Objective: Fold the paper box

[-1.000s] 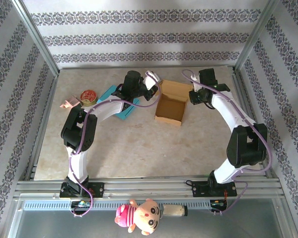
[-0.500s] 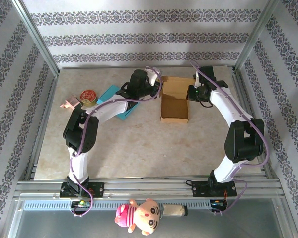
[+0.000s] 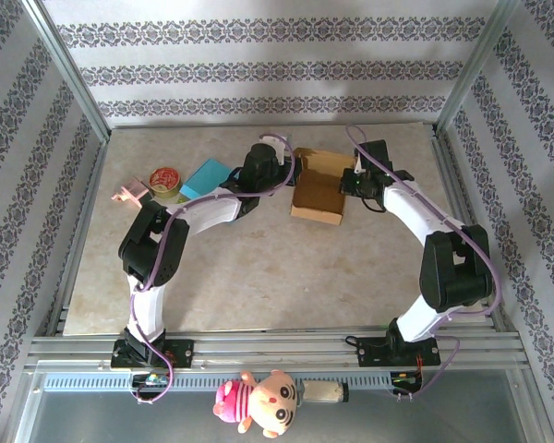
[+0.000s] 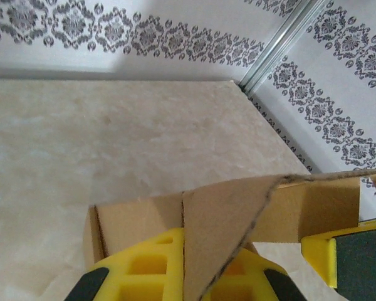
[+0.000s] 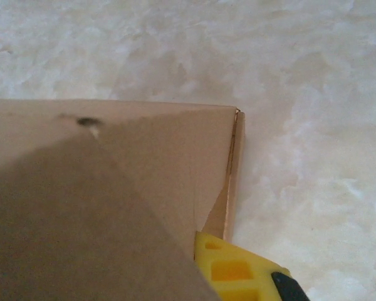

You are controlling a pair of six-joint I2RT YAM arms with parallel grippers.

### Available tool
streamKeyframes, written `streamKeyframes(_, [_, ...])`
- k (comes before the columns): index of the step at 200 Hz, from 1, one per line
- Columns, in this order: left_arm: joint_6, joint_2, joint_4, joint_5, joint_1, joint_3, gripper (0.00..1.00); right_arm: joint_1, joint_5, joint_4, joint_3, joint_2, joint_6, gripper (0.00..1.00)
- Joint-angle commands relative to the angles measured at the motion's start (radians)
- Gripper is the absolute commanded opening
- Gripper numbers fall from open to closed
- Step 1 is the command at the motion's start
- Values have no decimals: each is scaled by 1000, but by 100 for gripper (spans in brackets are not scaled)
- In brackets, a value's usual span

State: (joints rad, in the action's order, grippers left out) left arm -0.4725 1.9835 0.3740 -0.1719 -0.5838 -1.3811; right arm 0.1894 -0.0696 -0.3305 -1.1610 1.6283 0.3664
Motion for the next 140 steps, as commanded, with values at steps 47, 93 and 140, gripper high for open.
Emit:
streamKeyframes(47, [-19, -50, -22, -4, -56, 121, 0, 45, -11, 38, 119, -47, -39, 0])
streamKeyframes(93, [-7, -97, 66, -2, -92, 248, 0, 67, -4, 45, 177, -78, -29, 23])
streamKeyframes(140, [51, -113, 130, 50, -138, 338, 0, 84, -41, 39, 264, -203, 8, 56])
